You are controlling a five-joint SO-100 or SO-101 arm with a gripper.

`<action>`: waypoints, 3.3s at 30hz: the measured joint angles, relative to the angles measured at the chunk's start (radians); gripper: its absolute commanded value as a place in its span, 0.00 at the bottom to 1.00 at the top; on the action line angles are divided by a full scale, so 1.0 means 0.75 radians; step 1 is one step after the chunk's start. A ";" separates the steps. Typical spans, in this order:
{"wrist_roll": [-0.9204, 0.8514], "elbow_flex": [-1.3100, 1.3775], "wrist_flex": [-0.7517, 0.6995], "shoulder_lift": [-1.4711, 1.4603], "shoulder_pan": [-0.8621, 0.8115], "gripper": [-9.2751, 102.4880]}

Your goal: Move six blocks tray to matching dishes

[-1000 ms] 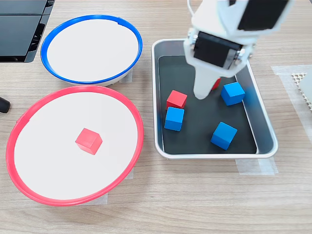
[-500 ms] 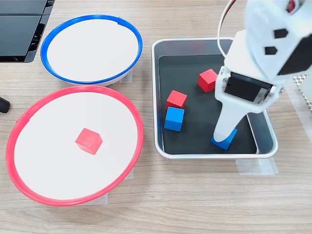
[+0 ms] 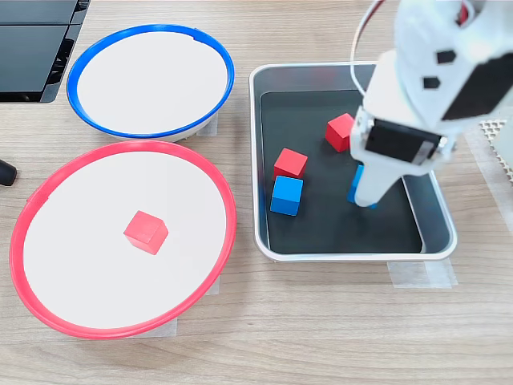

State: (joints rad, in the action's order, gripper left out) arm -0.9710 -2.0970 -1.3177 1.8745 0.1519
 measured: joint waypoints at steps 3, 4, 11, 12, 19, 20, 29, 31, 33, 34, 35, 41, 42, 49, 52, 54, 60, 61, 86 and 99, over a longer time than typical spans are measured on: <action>-0.039 0.290 -0.090 -0.020 -0.106 0.08; -0.053 0.342 -0.074 -0.027 -0.135 0.08; -0.282 0.789 0.147 -0.407 -0.430 0.08; -0.288 0.832 0.196 -0.485 -0.454 0.08; -0.427 0.980 0.556 -0.914 -0.569 0.26; -0.464 0.984 0.579 -0.949 -0.573 0.27; -0.468 0.884 0.297 -0.693 -0.511 0.08; -0.472 0.777 0.172 -0.538 -0.499 0.08; -0.475 0.597 0.098 -0.350 -0.477 0.08; -0.493 0.513 0.074 -0.274 -0.446 0.09; -0.487 0.448 0.080 -0.223 -0.425 0.09; -0.448 0.065 0.166 0.010 -0.299 0.14; -0.458 0.041 0.188 0.014 -0.292 0.15; -0.162 -0.063 0.391 0.065 -0.254 0.09; 0.217 -0.119 0.413 0.121 -0.278 0.09; 0.472 -0.143 0.395 0.151 -0.278 0.09; 1.084 -0.207 0.366 0.227 -0.239 0.22; 1.172 -0.219 0.372 0.231 -0.213 0.26; 1.577 -0.057 0.399 -0.151 -0.270 0.27; 1.399 -0.035 0.356 -0.229 -0.211 0.08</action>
State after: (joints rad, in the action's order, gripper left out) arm 0.0782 -2.1230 -1.0508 1.7027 -0.0061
